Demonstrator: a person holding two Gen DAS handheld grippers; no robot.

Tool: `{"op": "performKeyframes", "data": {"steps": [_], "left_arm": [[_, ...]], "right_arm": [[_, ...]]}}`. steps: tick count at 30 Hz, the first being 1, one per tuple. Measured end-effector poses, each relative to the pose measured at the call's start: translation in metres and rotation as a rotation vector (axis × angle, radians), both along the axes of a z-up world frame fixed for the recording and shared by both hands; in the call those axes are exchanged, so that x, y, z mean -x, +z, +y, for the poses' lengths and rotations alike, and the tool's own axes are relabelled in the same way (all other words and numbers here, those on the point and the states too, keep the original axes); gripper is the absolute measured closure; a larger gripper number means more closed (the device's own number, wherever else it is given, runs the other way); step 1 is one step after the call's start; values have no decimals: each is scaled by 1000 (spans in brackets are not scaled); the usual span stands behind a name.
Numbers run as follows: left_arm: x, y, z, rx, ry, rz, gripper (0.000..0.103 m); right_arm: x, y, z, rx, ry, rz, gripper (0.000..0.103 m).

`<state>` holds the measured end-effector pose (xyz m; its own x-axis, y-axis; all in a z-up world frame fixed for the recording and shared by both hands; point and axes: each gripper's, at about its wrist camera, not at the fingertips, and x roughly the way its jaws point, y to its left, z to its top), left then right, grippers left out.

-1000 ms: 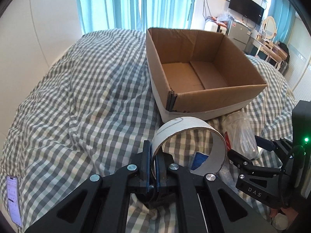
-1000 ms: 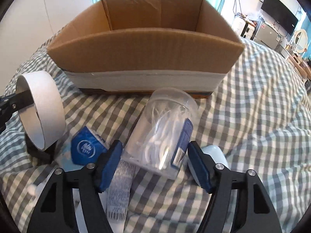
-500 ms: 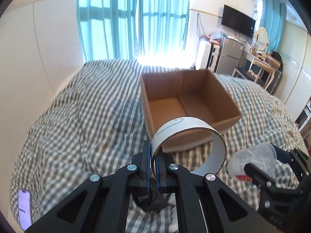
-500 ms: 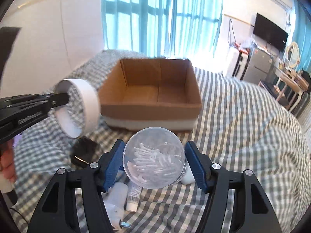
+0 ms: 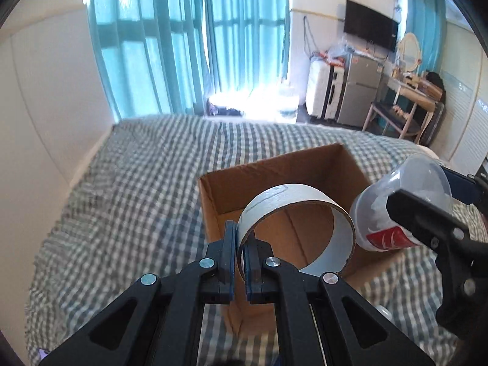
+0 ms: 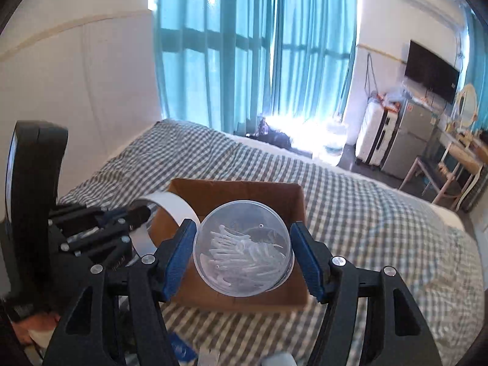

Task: Organize objects
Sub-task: 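Lower both held items into the box and open both tools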

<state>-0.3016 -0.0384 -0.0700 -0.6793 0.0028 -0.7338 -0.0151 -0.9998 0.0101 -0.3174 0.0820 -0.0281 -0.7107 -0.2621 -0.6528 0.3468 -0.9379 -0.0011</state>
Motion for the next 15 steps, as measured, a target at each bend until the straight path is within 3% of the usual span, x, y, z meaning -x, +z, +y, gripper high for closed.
{"op": "performKeyframes", "data": {"steps": [4,8,11,15], "left_arm": [[32,-31,0,-7,-1,-51,98],[49,-48,5,5,-21,-69,98],[54,-53,8,8,-24,-73,90],[55,-60,12,-7,-54,-121,50]], "right_arm": [[46,-34,9,36,-27,-56,39],[60,-50,11,47,-26,-73,39],[65,-54,15,62,-31,-72,39],[59,-46,22,121,-51,-38,39]]}}
